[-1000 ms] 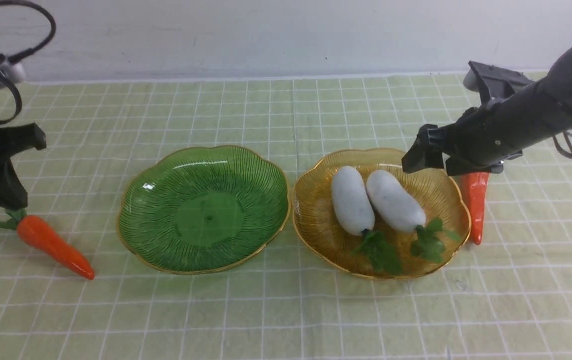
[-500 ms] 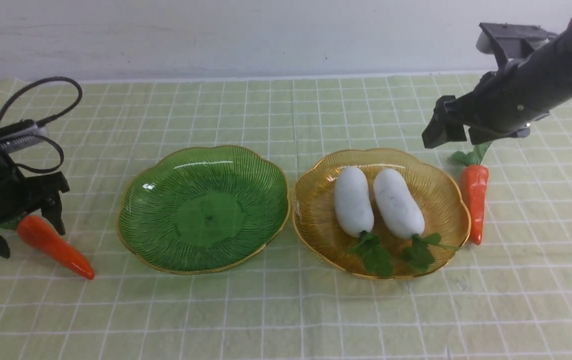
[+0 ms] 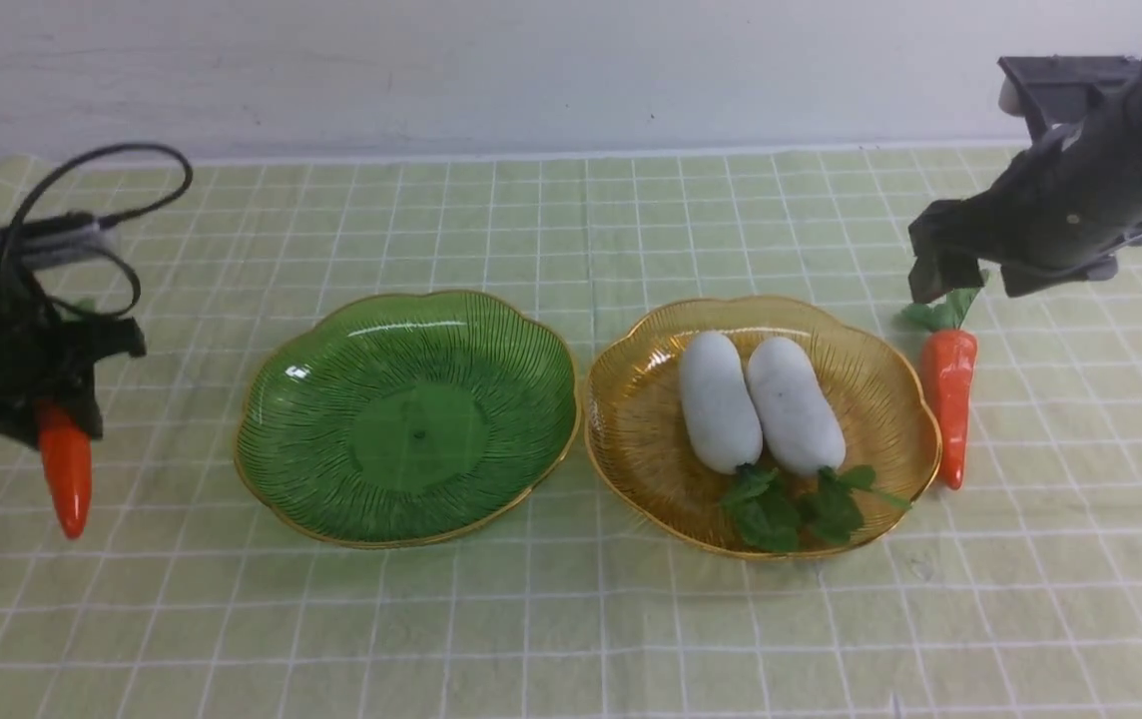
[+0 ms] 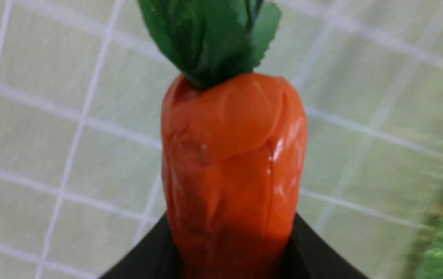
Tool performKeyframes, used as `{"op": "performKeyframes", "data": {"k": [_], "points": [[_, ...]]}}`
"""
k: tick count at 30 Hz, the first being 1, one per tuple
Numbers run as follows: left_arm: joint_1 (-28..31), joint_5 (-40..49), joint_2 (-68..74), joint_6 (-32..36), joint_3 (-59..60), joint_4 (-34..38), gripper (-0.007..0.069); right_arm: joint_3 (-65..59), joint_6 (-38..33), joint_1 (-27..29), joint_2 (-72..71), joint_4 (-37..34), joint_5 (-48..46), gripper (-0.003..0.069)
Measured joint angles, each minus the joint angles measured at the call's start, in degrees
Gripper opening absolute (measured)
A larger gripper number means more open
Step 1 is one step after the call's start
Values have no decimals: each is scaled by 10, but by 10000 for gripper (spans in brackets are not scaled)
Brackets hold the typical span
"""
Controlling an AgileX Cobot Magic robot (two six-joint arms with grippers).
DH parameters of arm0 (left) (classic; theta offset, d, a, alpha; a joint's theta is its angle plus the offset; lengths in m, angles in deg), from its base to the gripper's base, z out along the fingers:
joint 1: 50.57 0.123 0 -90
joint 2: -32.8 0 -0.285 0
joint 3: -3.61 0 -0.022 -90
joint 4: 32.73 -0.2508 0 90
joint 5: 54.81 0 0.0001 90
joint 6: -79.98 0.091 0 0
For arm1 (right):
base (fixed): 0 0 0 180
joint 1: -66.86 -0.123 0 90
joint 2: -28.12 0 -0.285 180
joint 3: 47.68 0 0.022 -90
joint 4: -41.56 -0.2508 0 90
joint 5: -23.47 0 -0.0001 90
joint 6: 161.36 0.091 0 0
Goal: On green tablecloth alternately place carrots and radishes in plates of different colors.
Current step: 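Pick up the carrot and put it on the nearest plate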
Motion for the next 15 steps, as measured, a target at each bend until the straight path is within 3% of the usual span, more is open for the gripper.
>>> {"op": "performKeyframes", "data": {"k": [4,8,11,15], "points": [[-71,1,-23,94,-58,85,245,1,63,29,18,31,15,529],[-140,-24,-19,162,-70,146,245,1,74,38,57,25,38,528],[-182,-47,-1,187,-70,154,245,1,74,38,91,1,65,528],[-202,-75,36,163,-70,149,245,1,74,38,125,-14,89,528]]}}
